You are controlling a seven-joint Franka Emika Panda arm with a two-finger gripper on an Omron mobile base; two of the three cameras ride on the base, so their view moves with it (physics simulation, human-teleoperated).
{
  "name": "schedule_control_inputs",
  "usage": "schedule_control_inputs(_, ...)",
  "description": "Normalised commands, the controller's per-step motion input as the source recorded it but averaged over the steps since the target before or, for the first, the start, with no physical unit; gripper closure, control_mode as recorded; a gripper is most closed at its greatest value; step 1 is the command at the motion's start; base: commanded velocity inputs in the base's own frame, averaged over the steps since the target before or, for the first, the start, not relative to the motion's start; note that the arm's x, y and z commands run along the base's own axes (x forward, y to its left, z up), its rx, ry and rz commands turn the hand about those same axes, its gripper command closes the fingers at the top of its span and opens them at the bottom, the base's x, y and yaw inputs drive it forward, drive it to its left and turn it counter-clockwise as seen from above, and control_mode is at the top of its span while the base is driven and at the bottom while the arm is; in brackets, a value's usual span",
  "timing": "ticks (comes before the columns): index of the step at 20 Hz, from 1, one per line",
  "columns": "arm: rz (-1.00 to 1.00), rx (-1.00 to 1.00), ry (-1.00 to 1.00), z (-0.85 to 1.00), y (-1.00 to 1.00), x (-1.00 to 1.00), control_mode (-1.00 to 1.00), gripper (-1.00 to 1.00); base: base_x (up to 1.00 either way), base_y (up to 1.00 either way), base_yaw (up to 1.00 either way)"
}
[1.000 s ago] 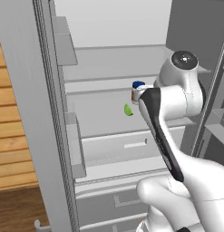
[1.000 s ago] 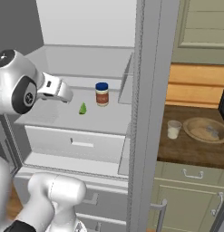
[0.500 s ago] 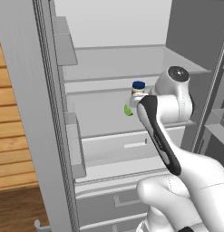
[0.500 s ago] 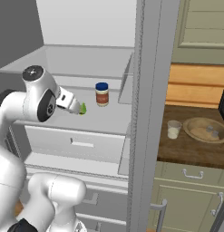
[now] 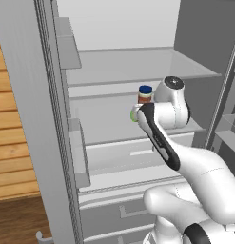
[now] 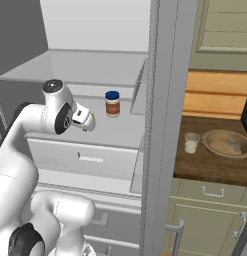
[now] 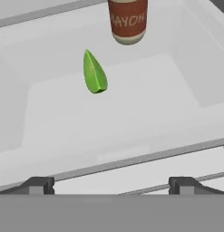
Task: Grab a lemon wedge from the fridge and one ice cube from the ice bowl, and put them in the glass of lemonade.
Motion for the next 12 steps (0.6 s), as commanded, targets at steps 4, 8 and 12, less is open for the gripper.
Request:
schedule_control_inputs(4,0.0,0.0,0.06,-0.13,0.0,0.15,-1.0,-1.0,0.0,0.0,0.0)
schedule_control_inputs(8,0.0,0.0,-0.05,-0.31,0.0,0.0,-1.0,-1.0,0.0,0.0,0.0)
schedule_control_inputs(12,0.0,0.0,-0.13,-0.61,0.0,0.07,-1.0,-1.0,0.0,0.0,0.0)
